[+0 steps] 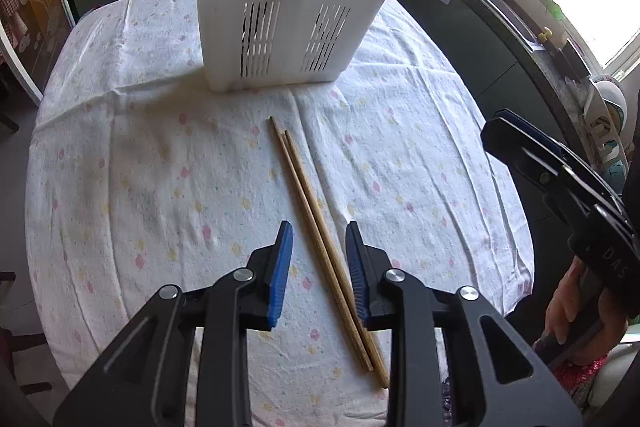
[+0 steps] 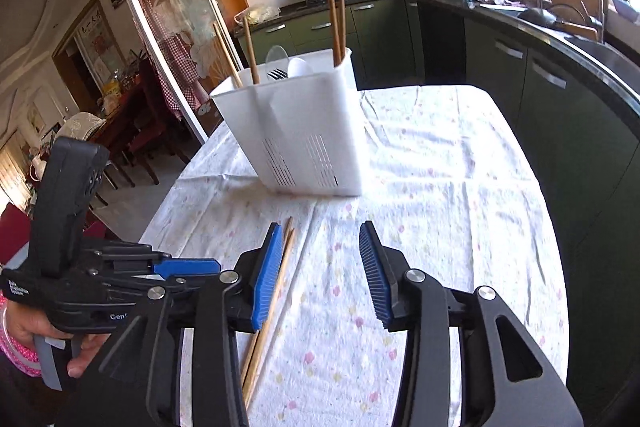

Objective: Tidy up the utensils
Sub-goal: 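Grasp a wooden chopstick with the left gripper while the right gripper grasps another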

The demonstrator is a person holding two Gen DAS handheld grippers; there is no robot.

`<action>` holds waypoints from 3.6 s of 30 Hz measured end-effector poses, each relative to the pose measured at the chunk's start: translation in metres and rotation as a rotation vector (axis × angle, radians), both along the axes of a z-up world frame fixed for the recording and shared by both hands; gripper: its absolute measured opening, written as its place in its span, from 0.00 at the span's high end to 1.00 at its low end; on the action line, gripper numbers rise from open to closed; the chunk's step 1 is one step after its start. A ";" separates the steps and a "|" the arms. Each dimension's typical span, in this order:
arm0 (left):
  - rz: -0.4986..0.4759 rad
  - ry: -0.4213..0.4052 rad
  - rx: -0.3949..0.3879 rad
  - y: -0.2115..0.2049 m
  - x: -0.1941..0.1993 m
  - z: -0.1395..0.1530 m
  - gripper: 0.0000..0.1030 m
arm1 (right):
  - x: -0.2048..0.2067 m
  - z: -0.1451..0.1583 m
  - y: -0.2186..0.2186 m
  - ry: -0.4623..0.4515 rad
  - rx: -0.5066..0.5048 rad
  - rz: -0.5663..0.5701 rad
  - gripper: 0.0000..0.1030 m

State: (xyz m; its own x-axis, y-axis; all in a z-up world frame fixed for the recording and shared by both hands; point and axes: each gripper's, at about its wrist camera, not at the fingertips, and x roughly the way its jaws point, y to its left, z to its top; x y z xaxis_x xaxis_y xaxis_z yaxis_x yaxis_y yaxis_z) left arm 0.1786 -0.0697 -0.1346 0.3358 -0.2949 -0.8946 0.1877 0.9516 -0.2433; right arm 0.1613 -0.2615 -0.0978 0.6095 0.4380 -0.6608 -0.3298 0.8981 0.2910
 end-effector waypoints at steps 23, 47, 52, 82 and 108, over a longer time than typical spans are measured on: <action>0.063 0.072 0.150 -0.018 0.016 -0.037 0.71 | -0.012 0.001 -0.029 0.008 0.081 -0.023 0.56; 0.225 0.020 0.041 0.077 0.005 -0.003 0.72 | 0.009 -0.081 0.108 0.179 -0.277 0.166 0.74; 0.231 0.011 0.026 0.084 0.003 -0.001 0.72 | 0.013 -0.084 0.121 0.168 -0.338 0.157 0.78; 0.145 0.154 0.139 -0.011 0.027 -0.037 0.72 | 0.036 -0.084 0.058 0.197 -0.370 0.103 0.89; 0.095 -0.056 0.184 0.006 0.015 0.007 0.94 | 0.044 -0.084 0.052 0.239 -0.391 0.119 0.70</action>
